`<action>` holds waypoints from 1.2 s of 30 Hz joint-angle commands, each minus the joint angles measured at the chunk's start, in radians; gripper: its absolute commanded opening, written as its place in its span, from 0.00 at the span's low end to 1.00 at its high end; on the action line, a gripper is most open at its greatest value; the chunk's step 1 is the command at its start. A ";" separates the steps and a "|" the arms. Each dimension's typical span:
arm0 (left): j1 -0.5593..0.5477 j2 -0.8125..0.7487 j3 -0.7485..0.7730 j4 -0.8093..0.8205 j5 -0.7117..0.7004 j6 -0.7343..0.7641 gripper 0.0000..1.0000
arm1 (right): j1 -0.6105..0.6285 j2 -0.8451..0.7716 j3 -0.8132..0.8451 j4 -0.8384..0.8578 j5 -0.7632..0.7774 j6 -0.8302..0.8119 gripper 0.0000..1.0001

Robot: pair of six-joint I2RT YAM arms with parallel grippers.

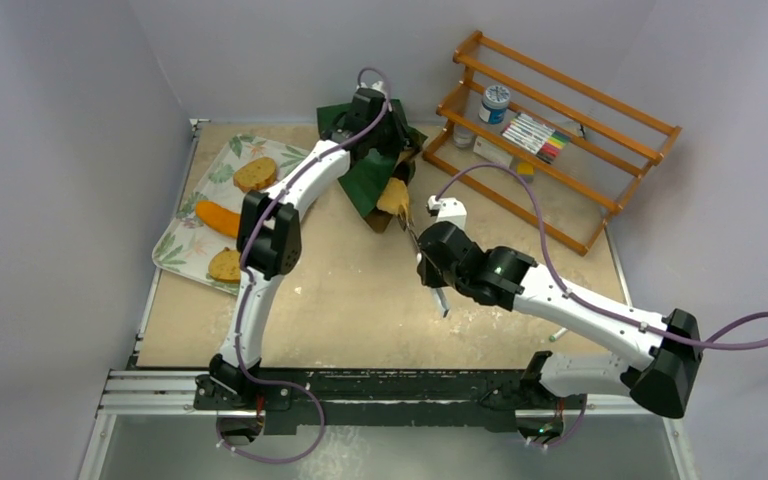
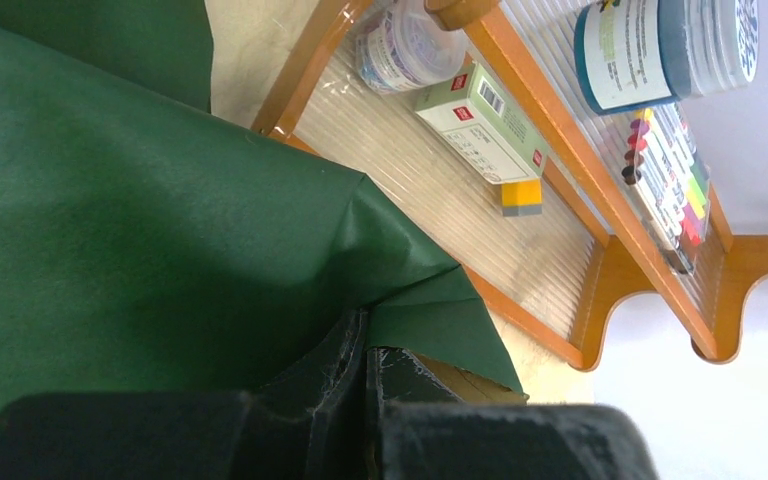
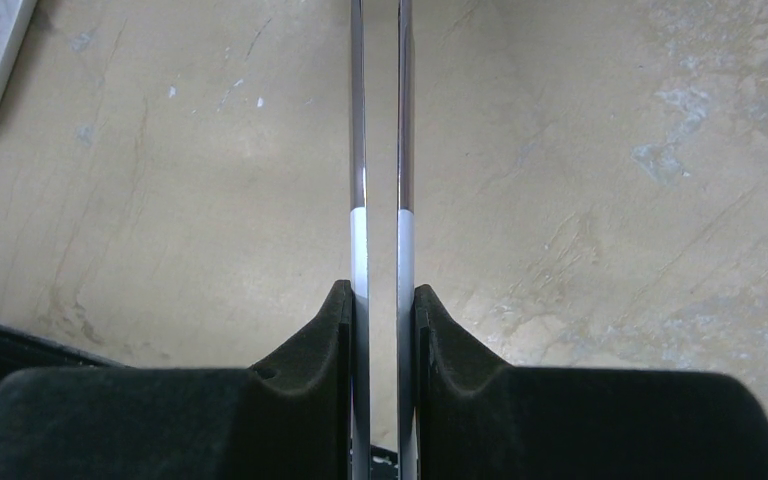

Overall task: Take the fake bread out of the paper bag
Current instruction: Take out the fake bread from the paper bag, then place the fake bread in the container.

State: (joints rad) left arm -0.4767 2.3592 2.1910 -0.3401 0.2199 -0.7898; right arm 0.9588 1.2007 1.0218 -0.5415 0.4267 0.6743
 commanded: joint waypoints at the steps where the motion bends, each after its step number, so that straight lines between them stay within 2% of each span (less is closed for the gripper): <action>1: 0.054 0.032 0.052 0.046 -0.106 0.011 0.00 | 0.036 -0.054 -0.003 -0.026 0.056 0.069 0.00; 19: 0.130 0.112 0.113 0.167 -0.073 -0.097 0.00 | 0.154 -0.123 0.035 -0.175 0.083 0.175 0.00; 36: 0.133 0.075 0.113 0.141 0.015 -0.069 0.00 | 0.373 0.009 0.212 -0.205 0.127 0.244 0.00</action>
State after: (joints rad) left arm -0.3790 2.4687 2.2700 -0.2546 0.2577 -0.8791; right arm 1.2991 1.1900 1.1530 -0.7815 0.4923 0.8959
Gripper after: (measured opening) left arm 0.005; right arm 0.217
